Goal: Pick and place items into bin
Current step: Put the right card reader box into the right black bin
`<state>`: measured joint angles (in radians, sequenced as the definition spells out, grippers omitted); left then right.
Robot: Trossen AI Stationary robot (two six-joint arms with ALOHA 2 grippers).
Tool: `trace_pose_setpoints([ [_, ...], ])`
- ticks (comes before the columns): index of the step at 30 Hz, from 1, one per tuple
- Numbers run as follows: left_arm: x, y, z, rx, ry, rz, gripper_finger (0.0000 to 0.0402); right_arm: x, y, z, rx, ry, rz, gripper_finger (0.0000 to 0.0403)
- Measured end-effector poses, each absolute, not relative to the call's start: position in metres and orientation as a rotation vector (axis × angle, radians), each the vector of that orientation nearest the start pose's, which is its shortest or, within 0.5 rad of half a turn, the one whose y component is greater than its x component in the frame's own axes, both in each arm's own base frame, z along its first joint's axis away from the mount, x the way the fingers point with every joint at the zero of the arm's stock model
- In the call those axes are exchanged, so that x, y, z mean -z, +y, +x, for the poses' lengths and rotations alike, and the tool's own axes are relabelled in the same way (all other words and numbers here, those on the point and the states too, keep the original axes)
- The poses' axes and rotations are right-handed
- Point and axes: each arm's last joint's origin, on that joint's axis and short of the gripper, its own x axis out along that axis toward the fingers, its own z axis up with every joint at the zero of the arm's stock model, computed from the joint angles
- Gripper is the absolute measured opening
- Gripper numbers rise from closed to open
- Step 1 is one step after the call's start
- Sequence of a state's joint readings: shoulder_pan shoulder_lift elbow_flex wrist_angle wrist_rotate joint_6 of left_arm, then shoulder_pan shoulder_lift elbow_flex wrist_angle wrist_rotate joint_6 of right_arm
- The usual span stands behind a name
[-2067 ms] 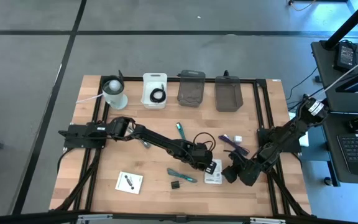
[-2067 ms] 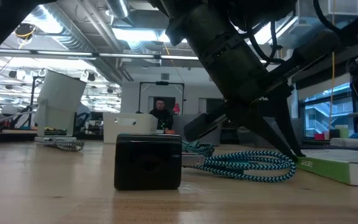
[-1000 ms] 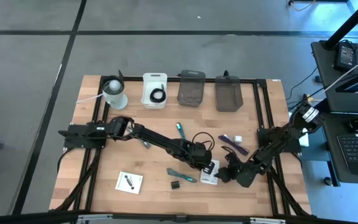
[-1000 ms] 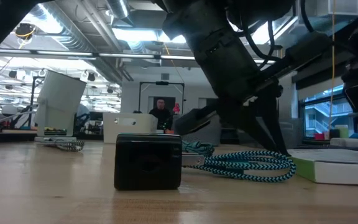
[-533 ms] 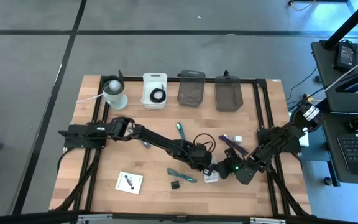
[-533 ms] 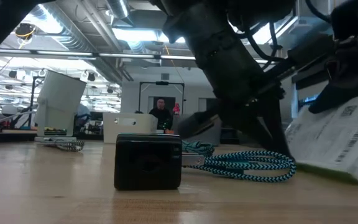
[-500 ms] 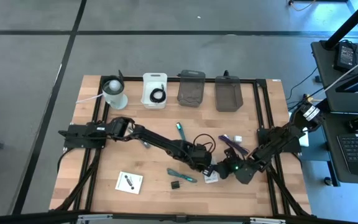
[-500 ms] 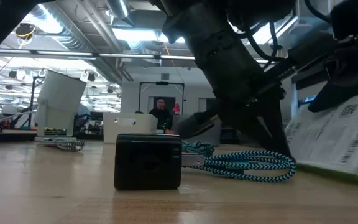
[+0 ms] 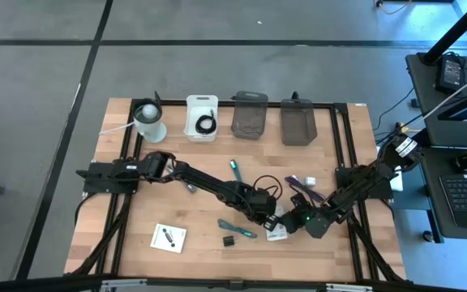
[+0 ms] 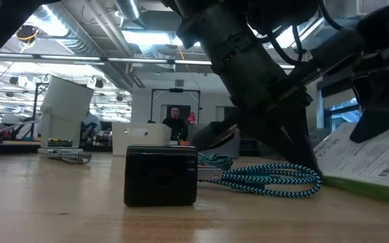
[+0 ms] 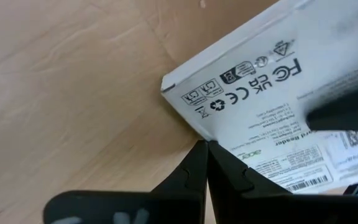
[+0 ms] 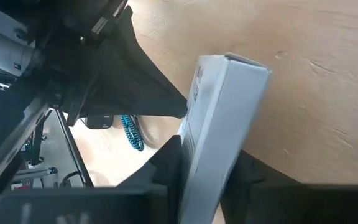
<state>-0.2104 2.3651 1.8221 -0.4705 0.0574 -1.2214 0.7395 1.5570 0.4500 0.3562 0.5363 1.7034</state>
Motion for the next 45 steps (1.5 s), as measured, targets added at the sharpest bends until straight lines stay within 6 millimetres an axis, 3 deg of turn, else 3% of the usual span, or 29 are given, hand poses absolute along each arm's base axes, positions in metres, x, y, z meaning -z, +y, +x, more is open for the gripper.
trace_pose_setpoints([
  [4,-0.138,-0.105,0.488,-0.381,1.016,-1.002,0.0003,-0.113,0.156,0.193,0.342,0.572,1.208,0.0044],
  [8,-0.141,-0.103,0.487,-0.384,1.017,-1.002,0.0011,-0.113,0.156,0.193,0.337,0.575,1.206,0.0041],
  [16,-0.143,-0.102,0.487,-0.344,1.028,-0.963,0.0076,-0.119,0.155,0.189,0.320,0.624,1.188,0.0045],
  [22,-0.182,-0.088,0.474,-0.333,1.034,-0.825,0.0097,-0.138,0.149,0.182,0.292,0.619,1.158,0.0041],
  [26,-0.220,-0.077,0.454,-0.380,1.016,-0.646,0.0094,-0.155,0.140,0.178,0.279,0.591,1.152,0.0042],
  [31,-0.274,-0.067,0.416,-0.492,0.994,-0.312,0.0084,-0.181,0.120,0.178,0.295,0.491,1.121,0.0043],
  [36,-0.309,-0.062,0.380,-0.566,1.017,-0.019,0.0066,-0.218,0.097,0.189,0.315,0.311,1.037,0.0043],
  [39,-0.311,-0.052,0.368,-0.564,1.040,0.047,0.0049,-0.244,0.082,0.197,0.330,0.230,0.975,0.0044],
  [45,-0.280,-0.030,0.339,-0.553,1.103,0.061,0.0015,-0.295,0.054,0.216,0.416,0.150,0.820,0.0044],
])
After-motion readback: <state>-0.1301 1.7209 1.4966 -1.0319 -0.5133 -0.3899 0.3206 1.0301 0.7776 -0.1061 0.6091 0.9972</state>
